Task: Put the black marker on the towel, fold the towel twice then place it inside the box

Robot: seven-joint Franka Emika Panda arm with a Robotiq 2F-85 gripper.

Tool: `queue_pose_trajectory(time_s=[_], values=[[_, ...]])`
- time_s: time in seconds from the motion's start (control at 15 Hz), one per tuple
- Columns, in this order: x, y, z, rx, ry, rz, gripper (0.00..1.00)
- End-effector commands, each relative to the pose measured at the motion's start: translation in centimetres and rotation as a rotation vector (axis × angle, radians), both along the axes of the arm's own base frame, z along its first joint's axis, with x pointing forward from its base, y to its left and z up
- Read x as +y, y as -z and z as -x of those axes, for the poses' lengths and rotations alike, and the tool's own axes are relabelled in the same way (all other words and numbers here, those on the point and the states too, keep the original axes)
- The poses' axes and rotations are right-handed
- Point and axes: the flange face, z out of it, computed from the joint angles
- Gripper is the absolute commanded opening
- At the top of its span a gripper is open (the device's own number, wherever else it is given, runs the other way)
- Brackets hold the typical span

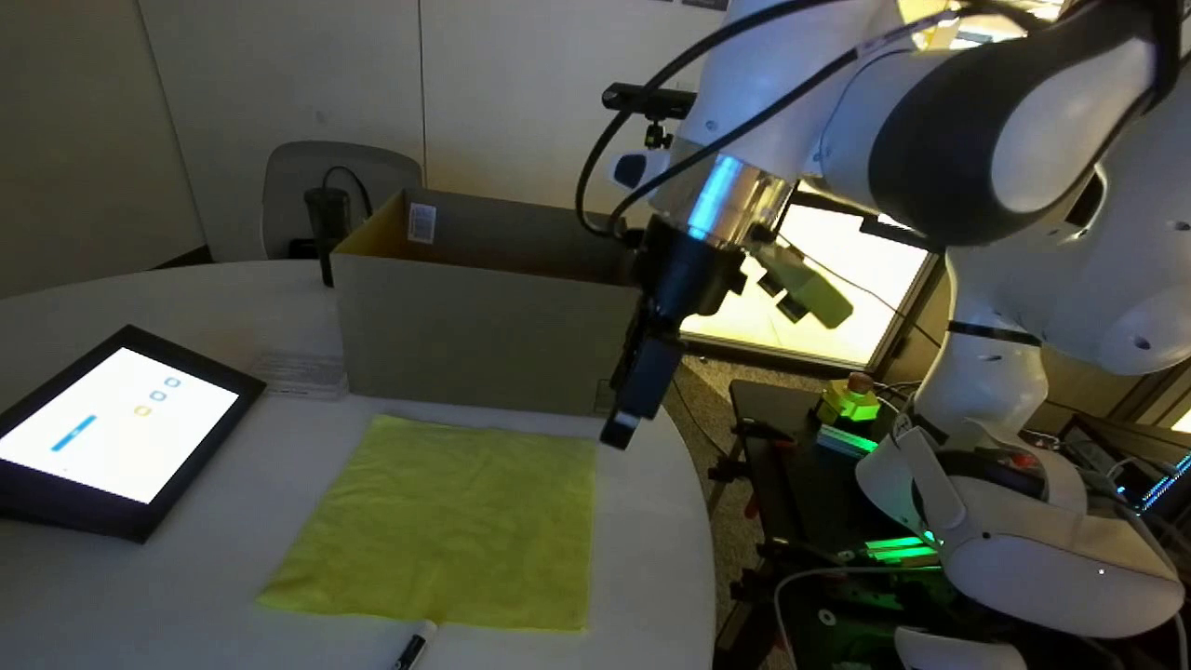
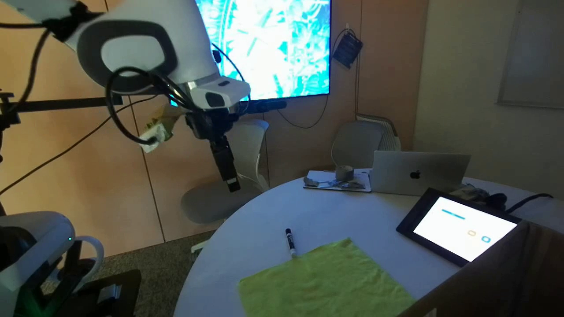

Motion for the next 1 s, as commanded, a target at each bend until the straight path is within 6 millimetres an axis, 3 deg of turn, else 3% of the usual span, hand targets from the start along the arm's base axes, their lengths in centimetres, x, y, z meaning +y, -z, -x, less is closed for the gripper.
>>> queue_pose_trajectory(time_s=[0.0,0.47,0.93], values=[[4.4,4.5,-3.6,-0.013,-0.129,0.019,1.00],[10.6,11.7,-8.9,-0.001,-0.435,0.080,1.00],[13.5,17.8,-13.8,0.046,-0.724,0.126,1.00]])
